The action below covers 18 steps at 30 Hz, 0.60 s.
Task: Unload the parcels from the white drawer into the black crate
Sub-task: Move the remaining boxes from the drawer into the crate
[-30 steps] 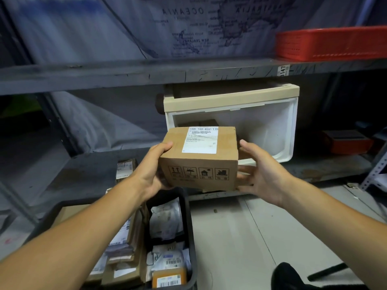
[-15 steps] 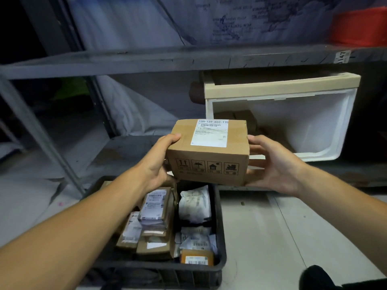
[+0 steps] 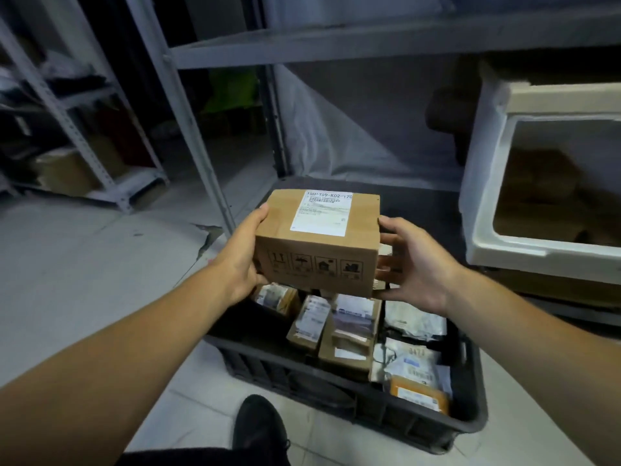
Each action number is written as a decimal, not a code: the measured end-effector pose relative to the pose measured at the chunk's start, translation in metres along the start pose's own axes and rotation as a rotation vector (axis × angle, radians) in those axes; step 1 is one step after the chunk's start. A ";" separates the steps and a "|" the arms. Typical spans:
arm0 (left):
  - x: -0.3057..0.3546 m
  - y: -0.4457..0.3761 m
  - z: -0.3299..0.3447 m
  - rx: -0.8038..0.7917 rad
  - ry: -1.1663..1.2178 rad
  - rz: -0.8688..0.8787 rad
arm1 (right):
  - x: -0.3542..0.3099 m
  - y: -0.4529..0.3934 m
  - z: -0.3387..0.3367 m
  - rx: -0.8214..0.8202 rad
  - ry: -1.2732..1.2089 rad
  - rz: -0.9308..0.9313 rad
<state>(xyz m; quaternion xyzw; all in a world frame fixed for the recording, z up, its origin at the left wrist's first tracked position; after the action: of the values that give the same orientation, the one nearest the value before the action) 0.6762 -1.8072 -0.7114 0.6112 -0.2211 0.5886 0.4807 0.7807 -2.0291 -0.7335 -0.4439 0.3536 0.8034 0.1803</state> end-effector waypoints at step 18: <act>-0.101 -0.076 -0.135 0.064 -0.198 -0.186 | 0.151 -0.121 0.074 0.130 -0.059 0.228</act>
<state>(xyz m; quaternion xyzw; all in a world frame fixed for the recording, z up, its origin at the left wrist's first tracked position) 0.6496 -1.6890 -0.8511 0.6990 -0.1909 0.4852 0.4894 0.7290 -1.8962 -0.8831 -0.3645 0.4476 0.8066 0.1267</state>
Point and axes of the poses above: each hand's wrist, its own y-axis away from the middle knuckle, its own z-axis out of the palm, x = y × z, the point moved 9 cm from there along -y, towards the middle knuckle, and after that the axes turned 9 degrees about -x, right-handed, at the moved point
